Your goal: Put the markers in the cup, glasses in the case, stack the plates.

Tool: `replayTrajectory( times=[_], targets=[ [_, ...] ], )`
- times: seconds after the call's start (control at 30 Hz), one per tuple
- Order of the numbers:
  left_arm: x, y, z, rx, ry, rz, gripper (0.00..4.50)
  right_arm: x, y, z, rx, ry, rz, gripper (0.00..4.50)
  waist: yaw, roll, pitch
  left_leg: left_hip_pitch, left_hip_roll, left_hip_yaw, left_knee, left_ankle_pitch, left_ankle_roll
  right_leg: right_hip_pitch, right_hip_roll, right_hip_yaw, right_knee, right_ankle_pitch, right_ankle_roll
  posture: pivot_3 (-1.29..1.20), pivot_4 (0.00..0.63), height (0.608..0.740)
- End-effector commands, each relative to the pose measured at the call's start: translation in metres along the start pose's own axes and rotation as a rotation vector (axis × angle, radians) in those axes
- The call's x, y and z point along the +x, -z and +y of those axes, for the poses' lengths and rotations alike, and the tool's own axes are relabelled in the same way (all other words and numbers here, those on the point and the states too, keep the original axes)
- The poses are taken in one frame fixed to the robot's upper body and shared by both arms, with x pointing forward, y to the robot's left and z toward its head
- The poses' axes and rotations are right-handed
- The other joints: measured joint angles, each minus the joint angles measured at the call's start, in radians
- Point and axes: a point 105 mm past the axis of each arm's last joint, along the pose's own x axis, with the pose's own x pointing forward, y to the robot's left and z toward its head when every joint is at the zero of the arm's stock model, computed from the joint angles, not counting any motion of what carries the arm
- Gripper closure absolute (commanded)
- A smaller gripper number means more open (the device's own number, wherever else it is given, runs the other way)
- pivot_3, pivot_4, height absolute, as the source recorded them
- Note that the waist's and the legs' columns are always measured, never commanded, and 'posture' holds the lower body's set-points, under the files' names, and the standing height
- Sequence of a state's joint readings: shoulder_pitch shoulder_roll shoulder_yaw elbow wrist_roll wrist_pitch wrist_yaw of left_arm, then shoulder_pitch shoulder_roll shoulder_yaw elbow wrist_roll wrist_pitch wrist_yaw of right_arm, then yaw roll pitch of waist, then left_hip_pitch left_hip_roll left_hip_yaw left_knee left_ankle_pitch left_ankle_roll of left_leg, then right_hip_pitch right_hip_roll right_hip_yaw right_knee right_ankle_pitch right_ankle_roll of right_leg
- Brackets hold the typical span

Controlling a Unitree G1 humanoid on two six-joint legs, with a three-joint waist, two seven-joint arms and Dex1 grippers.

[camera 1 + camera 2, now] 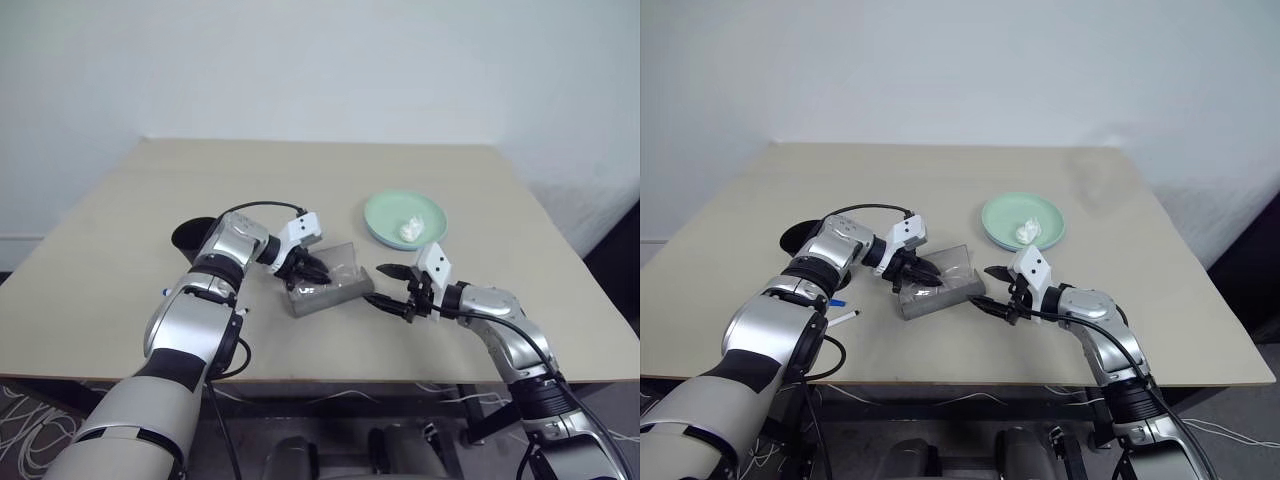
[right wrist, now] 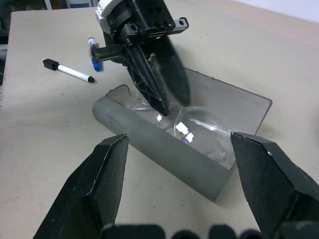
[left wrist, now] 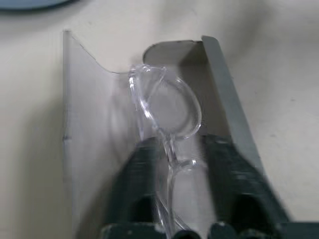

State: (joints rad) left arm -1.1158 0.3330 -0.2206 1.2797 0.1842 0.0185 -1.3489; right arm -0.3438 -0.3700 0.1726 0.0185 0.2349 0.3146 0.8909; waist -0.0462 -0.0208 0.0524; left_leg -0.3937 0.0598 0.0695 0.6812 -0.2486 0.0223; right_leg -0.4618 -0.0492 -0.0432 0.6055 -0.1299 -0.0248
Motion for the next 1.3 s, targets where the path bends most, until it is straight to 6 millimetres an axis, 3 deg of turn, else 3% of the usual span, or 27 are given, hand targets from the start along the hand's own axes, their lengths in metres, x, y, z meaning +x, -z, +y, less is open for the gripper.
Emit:
replayTrajectory(
  times=[0.03, 0.27, 0.4, 0.53, 0.7, 0.87, 0.97, 1.13, 1.3],
  targets=[
    [-0.005, -0.019, 0.002, 0.035, 0.006, -0.053, 2.15, 0.001, -0.015, -0.002, -0.041, -0.004, -0.04, 0.94, 0.0, 0.0, 0.0, 0.0, 0.0, 0.0, 0.0, 0.0, 0.0, 0.0, 0.0, 0.0, 0.0, 0.0, 0.0, 0.0, 0.0, 0.74],
    [-0.013, -0.045, 0.015, 0.071, -0.109, -0.161, 2.15, 0.002, -0.015, -0.003, -0.042, -0.005, -0.037, 0.94, 0.0, 0.0, 0.0, 0.0, 0.0, 0.0, 0.0, 0.0, 0.0, 0.0, 0.0, 0.0, 0.0, 0.0, 0.0, 0.0, 0.0, 0.74],
    [-0.025, -0.062, 0.034, 0.128, -0.283, -0.193, 3.09, 0.002, -0.014, -0.004, -0.044, -0.005, -0.036, 0.94, 0.0, 0.0, 0.0, 0.0, 0.0, 0.0, 0.0, 0.0, 0.0, 0.0, 0.0, 0.0, 0.0, 0.0, 0.0, 0.0, 0.0, 0.74],
    [-0.029, -0.053, 0.048, 0.2, -0.423, -0.081, 4.47, 0.003, -0.015, -0.004, -0.047, -0.006, -0.038, 0.94, 0.0, 0.0, 0.0, 0.0, 0.0, 0.0, 0.0, 0.0, 0.0, 0.001, 0.0, 0.0, 0.0, 0.001, 0.002, 0.0, 0.0, 0.74],
    [-0.025, -0.029, 0.055, 0.354, -0.496, 0.139, 4.47, 0.001, -0.018, -0.004, -0.053, -0.006, -0.044, 0.94, 0.0, 0.0, 0.0, 0.001, 0.0, 0.0, -0.001, 0.0, 0.0, 0.0, 0.0, 0.0, 0.0, 0.001, 0.002, 0.0, 0.0, 0.74],
    [-0.015, -0.005, 0.05, 0.478, -0.445, 0.309, 4.47, -0.001, -0.025, -0.004, -0.065, -0.006, -0.063, 0.94, 0.0, 0.0, 0.0, 0.0, 0.0, 0.001, -0.001, -0.002, -0.003, 0.0, 0.0, 0.0, 0.0, 0.001, 0.002, 0.0, 0.0, 0.74],
    [-0.01, 0.004, 0.044, 0.459, -0.385, 0.336, 4.47, -0.003, -0.029, -0.005, -0.068, -0.002, -0.072, 0.94, 0.0, 0.0, 0.0, 0.0, 0.0, 0.001, -0.001, -0.002, -0.003, 0.0, 0.0, 0.0, 0.0, 0.001, 0.002, 0.0, 0.0, 0.74],
    [-0.007, -0.013, 0.03, 0.305, -0.258, 0.164, 4.47, -0.007, -0.028, -0.007, -0.068, 0.012, -0.069, 0.94, 0.0, 0.0, 0.0, 0.0, 0.0, 0.001, 0.0, -0.002, -0.003, 0.0, 0.0, 0.0, 0.0, 0.0, 0.0, 0.0, 0.0, 0.74],
    [-0.011, -0.025, 0.014, 0.264, -0.095, 0.055, 4.47, -0.01, -0.026, -0.009, -0.063, 0.02, -0.066, 0.94, 0.0, 0.0, 0.0, 0.0, 0.0, 0.0, 0.0, -0.002, -0.003, 0.0, 0.0, 0.0, 0.0, 0.0, 0.0, 0.0, 0.0, 0.74]
  ],
)
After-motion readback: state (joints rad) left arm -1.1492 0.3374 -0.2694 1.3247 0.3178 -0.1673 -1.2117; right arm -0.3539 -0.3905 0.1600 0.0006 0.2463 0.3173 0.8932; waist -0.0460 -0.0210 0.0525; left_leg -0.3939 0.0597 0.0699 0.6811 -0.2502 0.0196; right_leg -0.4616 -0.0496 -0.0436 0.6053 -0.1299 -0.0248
